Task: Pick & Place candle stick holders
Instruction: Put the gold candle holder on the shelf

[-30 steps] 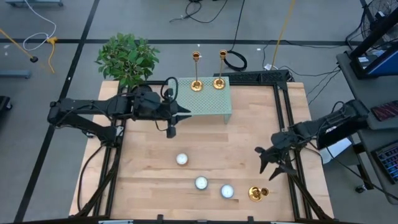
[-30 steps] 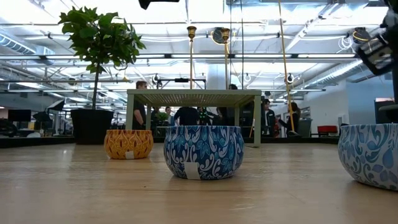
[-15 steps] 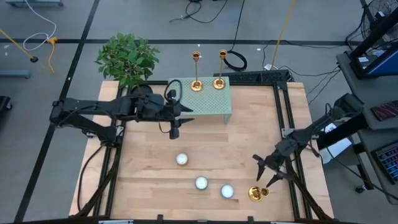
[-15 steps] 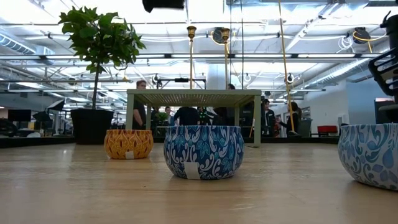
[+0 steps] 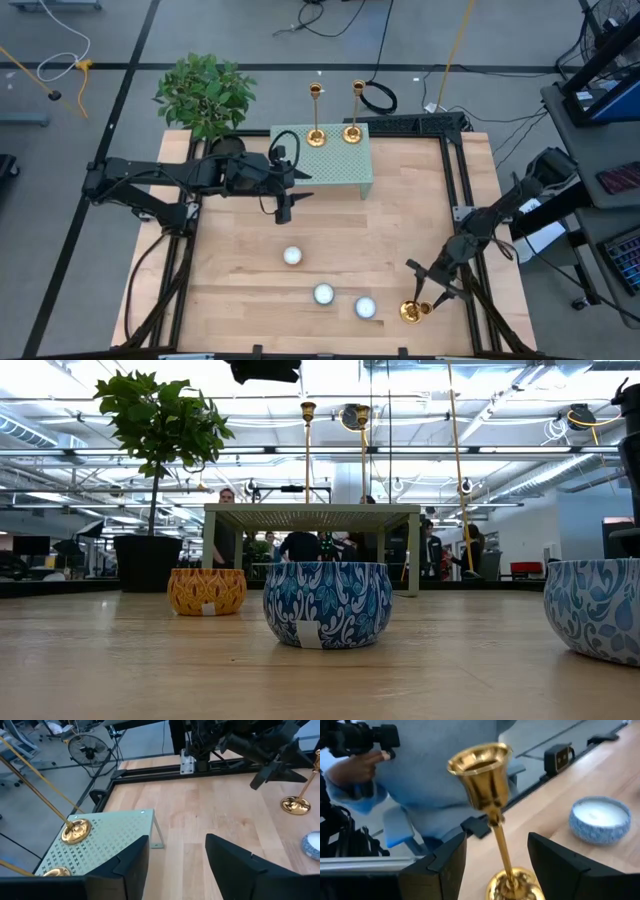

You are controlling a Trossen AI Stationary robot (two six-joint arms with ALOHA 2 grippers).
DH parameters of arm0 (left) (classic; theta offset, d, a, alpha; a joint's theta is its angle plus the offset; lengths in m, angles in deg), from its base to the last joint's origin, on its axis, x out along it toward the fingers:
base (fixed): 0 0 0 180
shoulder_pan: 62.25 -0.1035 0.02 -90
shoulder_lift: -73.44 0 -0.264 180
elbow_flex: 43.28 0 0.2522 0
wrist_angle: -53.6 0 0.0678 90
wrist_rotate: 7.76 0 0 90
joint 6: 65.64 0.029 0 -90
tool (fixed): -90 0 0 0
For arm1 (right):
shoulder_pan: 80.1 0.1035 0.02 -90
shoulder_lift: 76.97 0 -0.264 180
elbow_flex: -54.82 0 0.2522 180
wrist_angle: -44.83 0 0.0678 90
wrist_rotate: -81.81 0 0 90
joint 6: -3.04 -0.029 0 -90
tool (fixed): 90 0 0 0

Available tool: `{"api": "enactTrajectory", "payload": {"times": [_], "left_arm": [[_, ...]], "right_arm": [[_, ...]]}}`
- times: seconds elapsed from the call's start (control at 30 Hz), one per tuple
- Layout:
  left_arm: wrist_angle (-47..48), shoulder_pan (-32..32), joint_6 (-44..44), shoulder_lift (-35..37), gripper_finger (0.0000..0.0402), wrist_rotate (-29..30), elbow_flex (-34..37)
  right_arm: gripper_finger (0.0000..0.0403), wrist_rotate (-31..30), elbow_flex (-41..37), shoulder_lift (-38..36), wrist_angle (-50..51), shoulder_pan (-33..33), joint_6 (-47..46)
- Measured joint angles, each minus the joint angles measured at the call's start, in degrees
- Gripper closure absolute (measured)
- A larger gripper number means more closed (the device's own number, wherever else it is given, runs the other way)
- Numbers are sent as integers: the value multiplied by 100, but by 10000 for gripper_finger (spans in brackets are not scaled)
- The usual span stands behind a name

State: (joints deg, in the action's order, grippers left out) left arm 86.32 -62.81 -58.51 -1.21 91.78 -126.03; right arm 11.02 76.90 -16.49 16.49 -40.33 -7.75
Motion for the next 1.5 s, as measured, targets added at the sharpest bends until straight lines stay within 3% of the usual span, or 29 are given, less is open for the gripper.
{"api": "enactTrajectory", "payload": {"times": [0.43, 0.77, 0.97, 1.2, 1.5], "left_arm": [[5, 0, -143, 0, 220, -2, 0], [6, 0, -143, 0, 220, -2, 0], [8, 0, -143, 0, 220, -2, 0], [61, 0, -203, 0, 220, -2, 0], [224, 0, -455, 387, 220, -2, 0]], "right_arm": [[247, -121, 4, 1423, -1539, 11, 298], [373, -119, 4, 1533, -2137, 11, 481], [381, -288, 4, 1533, -2650, -50, 632], [388, -680, 4, 1526, -3371, -719, 595], [385, -1338, 138, 1089, -3440, -2086, 838]]}}
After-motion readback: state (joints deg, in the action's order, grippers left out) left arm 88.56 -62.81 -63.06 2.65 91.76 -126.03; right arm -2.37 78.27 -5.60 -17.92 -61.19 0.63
